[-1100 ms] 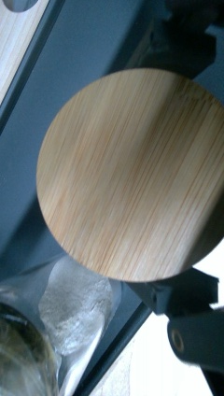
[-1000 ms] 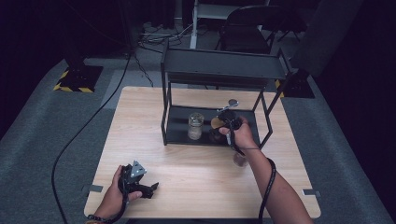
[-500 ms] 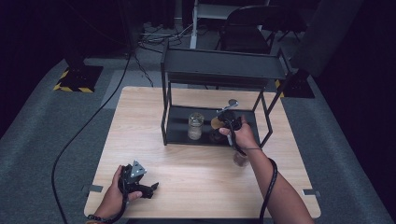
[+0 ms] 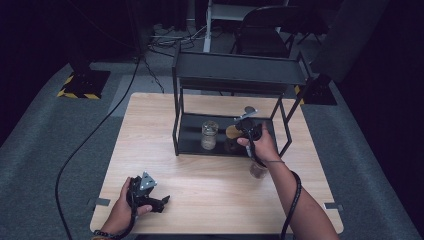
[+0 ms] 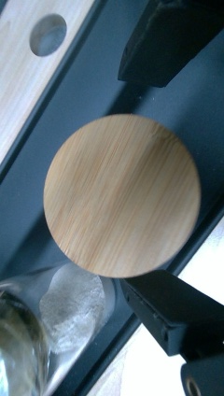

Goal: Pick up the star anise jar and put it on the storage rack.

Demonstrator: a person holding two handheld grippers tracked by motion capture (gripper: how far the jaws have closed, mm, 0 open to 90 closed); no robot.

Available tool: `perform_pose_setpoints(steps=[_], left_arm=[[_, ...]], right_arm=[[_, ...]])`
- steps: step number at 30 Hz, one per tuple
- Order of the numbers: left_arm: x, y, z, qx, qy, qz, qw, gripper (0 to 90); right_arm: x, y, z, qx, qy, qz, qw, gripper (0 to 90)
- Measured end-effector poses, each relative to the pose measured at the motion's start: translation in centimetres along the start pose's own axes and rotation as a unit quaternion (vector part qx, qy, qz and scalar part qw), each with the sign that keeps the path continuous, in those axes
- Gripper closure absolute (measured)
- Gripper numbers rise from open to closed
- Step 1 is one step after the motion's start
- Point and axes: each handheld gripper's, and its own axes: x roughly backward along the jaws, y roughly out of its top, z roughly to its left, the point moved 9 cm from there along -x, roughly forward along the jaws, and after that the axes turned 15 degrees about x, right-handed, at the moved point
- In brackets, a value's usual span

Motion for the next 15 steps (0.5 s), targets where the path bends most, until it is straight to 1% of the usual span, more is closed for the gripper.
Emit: perform_pose_setpoints(steps=[2, 4, 8, 15], left_arm=[[0.0, 0.0, 0.0, 0.0, 0.0, 0.0, 1.0, 0.0], [0.0, 0.0, 0.0, 0.0, 0.0, 0.0, 1.0, 0.0], [0.0, 0.0, 0.0, 0.0, 0.0, 0.0, 1.0, 0.0], [0.0, 0.0, 0.0, 0.0, 0.0, 0.0, 1.0, 0.0]], right_arm=[[0.5, 0.0, -0.1, 0.004, -0.008, -0.005, 1.0, 3.9], [0.9, 0.0, -0.1, 0.007, -0.007, -0.01, 0.9999, 3.9], [1.8, 0.0, -0.1, 0.023, -0.018, -0.022, 0.9994, 3.9], [3.2, -0.3, 0.2, 0.05, -0.027, -0.034, 0.9978, 4.0]])
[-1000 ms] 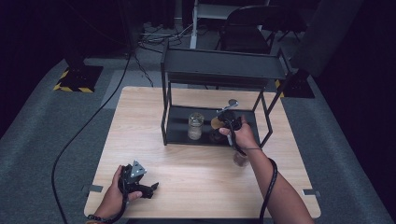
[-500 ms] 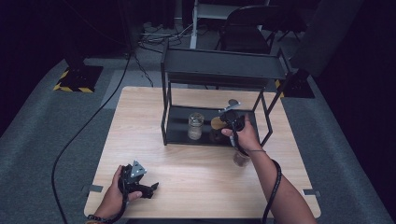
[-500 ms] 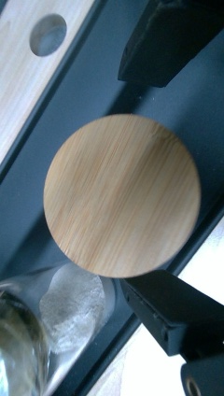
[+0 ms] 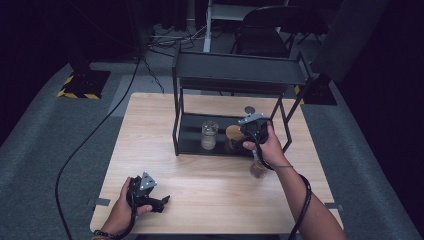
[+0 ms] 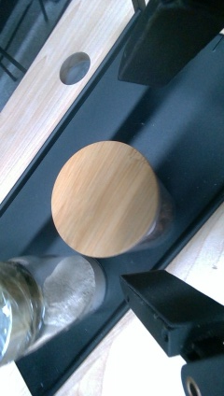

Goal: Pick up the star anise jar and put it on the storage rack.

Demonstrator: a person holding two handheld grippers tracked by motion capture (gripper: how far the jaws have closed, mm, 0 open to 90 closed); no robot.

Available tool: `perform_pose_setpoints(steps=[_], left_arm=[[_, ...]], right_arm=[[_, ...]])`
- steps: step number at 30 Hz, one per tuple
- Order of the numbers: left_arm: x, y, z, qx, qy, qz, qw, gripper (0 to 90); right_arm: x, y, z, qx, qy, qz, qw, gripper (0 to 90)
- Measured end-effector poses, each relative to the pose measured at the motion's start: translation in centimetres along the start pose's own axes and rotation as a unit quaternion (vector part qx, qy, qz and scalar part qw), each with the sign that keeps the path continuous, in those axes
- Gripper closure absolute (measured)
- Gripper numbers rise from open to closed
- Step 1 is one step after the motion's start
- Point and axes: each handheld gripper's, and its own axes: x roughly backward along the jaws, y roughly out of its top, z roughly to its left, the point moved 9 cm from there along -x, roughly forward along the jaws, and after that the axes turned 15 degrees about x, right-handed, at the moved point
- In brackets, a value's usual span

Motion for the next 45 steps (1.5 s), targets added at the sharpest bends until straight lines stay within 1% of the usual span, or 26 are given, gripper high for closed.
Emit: perform_pose_setpoints(steps=[2, 8, 14, 19, 21, 23, 26, 30, 40, 45], left_arm=[[0.0, 0.0, 0.0, 0.0, 0.0, 0.0, 1.0, 0.0], [0.0, 0.0, 0.0, 0.0, 0.0, 0.0, 1.0, 0.0], [0.0, 0.0, 0.0, 0.0, 0.0, 0.0, 1.0, 0.0], [0.0, 0.0, 0.0, 0.0, 0.0, 0.0, 1.0, 0.0], [0.0, 0.0, 0.0, 0.0, 0.0, 0.0, 1.0, 0.0], [0.0, 0.0, 0.0, 0.0, 0.0, 0.0, 1.0, 0.0], [0.0, 0.0, 0.0, 0.0, 0.0, 0.0, 1.0, 0.0], [0.0, 0.0, 0.0, 0.0, 0.0, 0.0, 1.0, 0.0], [0.0, 0.0, 0.0, 0.0, 0.0, -0.001, 1.0, 0.0], [0.0, 0.0, 0.0, 0.001, 0.0, 0.0, 1.0, 0.0]], right_arm=[[0.4, -0.2, 0.1, 0.011, -0.004, -0.001, 0.9999, 4.0], [1.7, -0.3, 0.7, 0.022, 0.0, -0.023, 0.9995, 4.0], [2.7, -1.1, 1.5, 0.041, 0.003, -0.027, 0.9988, 3.9], [3.6, -2.1, 1.9, 0.061, -0.002, -0.032, 0.9977, 4.0], [3.9, -2.5, 2.0, 0.07, -0.008, -0.031, 0.997, 3.9], [4.6, -3.0, 2.0, 0.082, -0.019, -0.037, 0.9958, 3.7], [5.2, -3.5, 2.1, 0.085, -0.018, -0.044, 0.9952, 3.6], [6.1, -4.6, 2.2, 0.093, -0.029, -0.047, 0.9942, 3.5], [7.2, -6.4, 3.1, 0.098, -0.033, -0.051, 0.9934, 3.5], [7.8, -7.4, 3.4, 0.111, -0.049, -0.047, 0.9914, 3.5]])
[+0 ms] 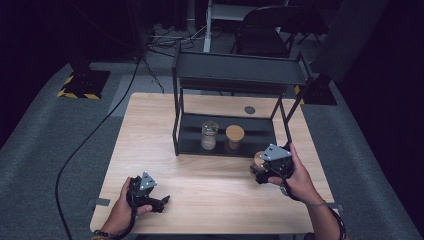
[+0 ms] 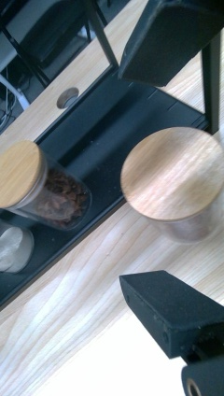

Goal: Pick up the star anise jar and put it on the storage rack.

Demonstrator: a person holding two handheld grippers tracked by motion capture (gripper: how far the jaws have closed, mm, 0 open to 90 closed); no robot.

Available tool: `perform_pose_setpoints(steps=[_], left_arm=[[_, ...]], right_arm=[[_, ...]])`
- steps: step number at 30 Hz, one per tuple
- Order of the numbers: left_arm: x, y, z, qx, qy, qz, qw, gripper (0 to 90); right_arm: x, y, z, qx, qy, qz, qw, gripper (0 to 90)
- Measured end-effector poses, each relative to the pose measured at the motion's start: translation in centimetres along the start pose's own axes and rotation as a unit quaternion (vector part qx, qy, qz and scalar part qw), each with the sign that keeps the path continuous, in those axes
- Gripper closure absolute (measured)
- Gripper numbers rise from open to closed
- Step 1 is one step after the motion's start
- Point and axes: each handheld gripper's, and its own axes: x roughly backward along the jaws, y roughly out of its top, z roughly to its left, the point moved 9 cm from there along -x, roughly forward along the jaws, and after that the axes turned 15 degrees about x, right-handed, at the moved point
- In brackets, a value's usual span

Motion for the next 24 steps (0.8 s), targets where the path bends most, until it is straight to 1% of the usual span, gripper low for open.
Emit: perform_pose_setpoints(steps=[8, 11, 14, 17, 20, 24], left_arm=[[0.0, 0.0, 0.0, 0.0, 0.0, 0.0, 1.0, 0.0], [0.0, 0.0, 0.0, 0.0, 0.0, 0.0, 1.0, 0.0], [0.0, 0.0, 0.0, 0.0, 0.0, 0.0, 1.0, 0.0], [0.0, 0.0, 0.0, 0.0, 0.0, 0.0, 1.0, 0.0], [0.0, 0.0, 0.0, 0.0, 0.0, 0.0, 1.0, 0.0], [0.0, 0.0, 0.0, 0.0, 0.0, 0.0, 1.0, 0.0]], right_arm=[[0.6, -1.0, 0.9, 0.0, 0.0, -0.004, 1.0, 3.5], [0.7, -1.5, 1.3, -0.005, 0.001, -0.006, 1.0, 3.5], [0.8, -2.1, 1.5, -0.005, -0.004, -0.003, 1.0, 3.5], [1.0, -2.6, 1.8, -0.011, -0.002, -0.001, 0.9999, 3.5], [1.2, -3.2, 2.0, -0.008, -0.004, 0.004, 1.0, 3.5], [1.4, -3.9, 2.2, -0.014, -0.007, 0.002, 0.9999, 3.4]])
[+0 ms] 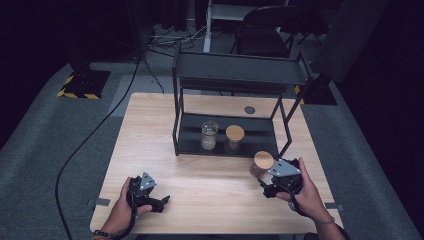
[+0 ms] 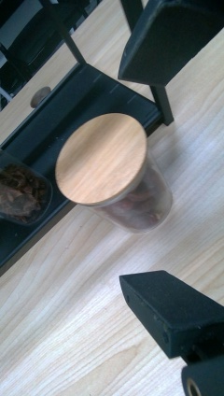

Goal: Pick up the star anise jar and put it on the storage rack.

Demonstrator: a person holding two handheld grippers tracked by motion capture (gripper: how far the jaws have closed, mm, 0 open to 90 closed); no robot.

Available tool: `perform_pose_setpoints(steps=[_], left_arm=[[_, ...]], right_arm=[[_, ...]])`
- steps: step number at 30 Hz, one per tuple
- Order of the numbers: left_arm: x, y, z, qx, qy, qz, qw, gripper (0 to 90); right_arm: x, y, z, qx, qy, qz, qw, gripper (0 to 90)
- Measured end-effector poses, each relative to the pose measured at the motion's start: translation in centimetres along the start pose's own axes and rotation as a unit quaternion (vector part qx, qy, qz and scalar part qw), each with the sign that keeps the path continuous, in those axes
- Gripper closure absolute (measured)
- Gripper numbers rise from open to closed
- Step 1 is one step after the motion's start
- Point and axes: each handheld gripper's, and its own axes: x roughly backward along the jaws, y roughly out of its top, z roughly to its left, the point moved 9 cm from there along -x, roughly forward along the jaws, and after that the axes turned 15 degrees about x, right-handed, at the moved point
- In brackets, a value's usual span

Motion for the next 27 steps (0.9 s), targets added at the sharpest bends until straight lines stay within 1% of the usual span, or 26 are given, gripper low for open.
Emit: perform_pose_setpoints(steps=[2, 7, 10, 12, 14, 20, 27], left_arm=[[0.0, 0.0, 0.0, 0.0, 0.0, 0.0, 1.0, 0.0], [0.0, 0.0, 0.0, 0.0, 0.0, 0.0, 1.0, 0.0], [0.0, 0.0, 0.0, 0.0, 0.0, 0.0, 1.0, 0.0], [0.0, 0.0, 0.0, 0.0, 0.0, 0.0, 1.0, 0.0], [0.0, 0.0, 0.0, 0.0, 0.0, 0.0, 1.0, 0.0], [0.0, 0.0, 0.0, 0.0, 0.0, 0.0, 1.0, 0.0], [0.0, 0.0, 0.0, 0.0, 0.0, 0.0, 1.0, 0.0]], right_arm=[[0.0, -0.4, 0.2, -0.001, 0.003, 0.001, 1.0, 3.5], [0.0, -1.6, 0.4, -0.004, 0.001, 0.004, 1.0, 3.5], [-0.2, -2.4, 0.5, -0.008, 0.0, 0.008, 0.9999, 3.5], [-0.3, -2.9, 0.6, -0.007, -0.004, 0.01, 0.9999, 3.5], [-0.6, -3.4, 0.9, -0.008, -0.001, 0.016, 0.9998, 3.5], [-1.1, -4.8, 1.6, -0.018, 0.007, 0.023, 0.9995, 3.4], [-1.6, -6.3, 1.8, -0.033, 0.009, 0.031, 0.9989, 3.4]])
